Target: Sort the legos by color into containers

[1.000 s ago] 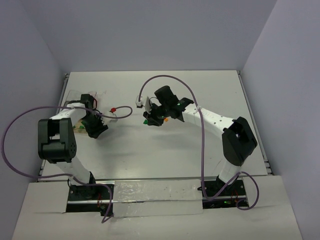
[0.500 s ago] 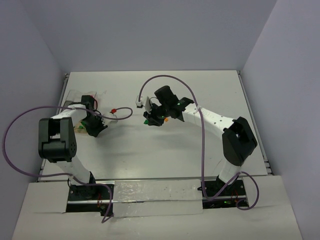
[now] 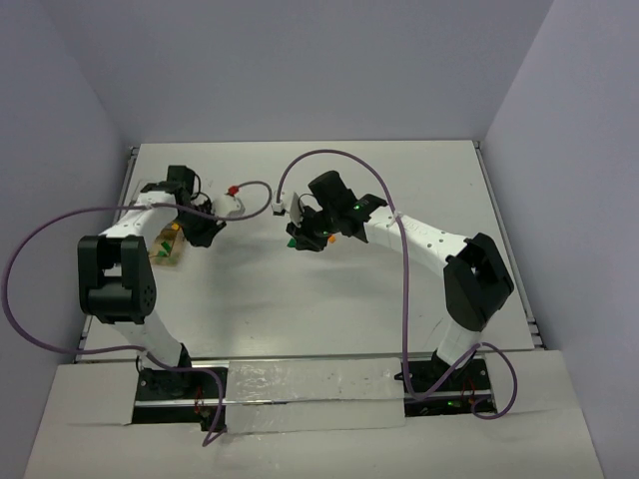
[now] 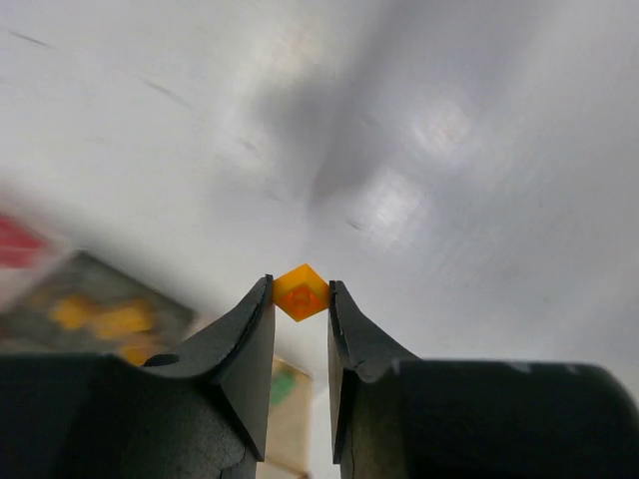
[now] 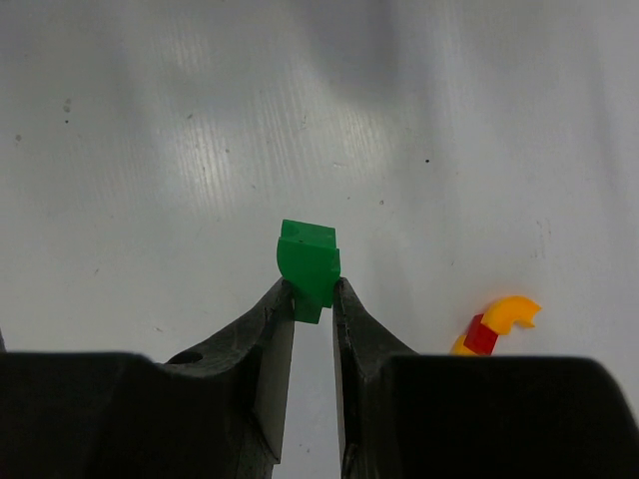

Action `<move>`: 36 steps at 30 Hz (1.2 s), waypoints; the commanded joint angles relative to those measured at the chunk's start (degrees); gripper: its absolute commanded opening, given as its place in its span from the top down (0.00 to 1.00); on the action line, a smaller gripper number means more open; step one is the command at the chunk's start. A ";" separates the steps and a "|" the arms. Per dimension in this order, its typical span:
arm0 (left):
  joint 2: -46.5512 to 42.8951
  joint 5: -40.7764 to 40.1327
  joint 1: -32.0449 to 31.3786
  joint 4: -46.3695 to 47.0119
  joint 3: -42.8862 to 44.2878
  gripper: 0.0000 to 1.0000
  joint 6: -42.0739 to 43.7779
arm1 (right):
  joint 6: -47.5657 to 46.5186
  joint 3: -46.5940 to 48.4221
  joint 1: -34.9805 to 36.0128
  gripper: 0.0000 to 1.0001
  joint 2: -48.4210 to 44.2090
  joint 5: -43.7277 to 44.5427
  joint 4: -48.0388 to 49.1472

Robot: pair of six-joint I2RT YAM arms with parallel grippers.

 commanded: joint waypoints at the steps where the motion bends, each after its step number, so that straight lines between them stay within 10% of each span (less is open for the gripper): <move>1: -2.46 8.16 2.58 -1.58 9.91 1.00 -12.50 | -0.08 2.25 -0.18 1.00 -1.42 -0.19 0.89; 19: 9.17 -0.51 17.73 2.59 21.63 0.93 -34.07 | 1.11 1.24 -0.25 1.00 -1.69 -0.31 3.26; 29: 12.45 1.01 17.73 5.43 22.05 0.56 -38.06 | 2.02 1.03 -0.18 1.00 -2.30 -0.37 4.35; 36: 10.32 6.57 17.73 1.91 24.20 0.50 -39.28 | 2.90 1.38 -0.25 1.00 -2.75 0.86 6.07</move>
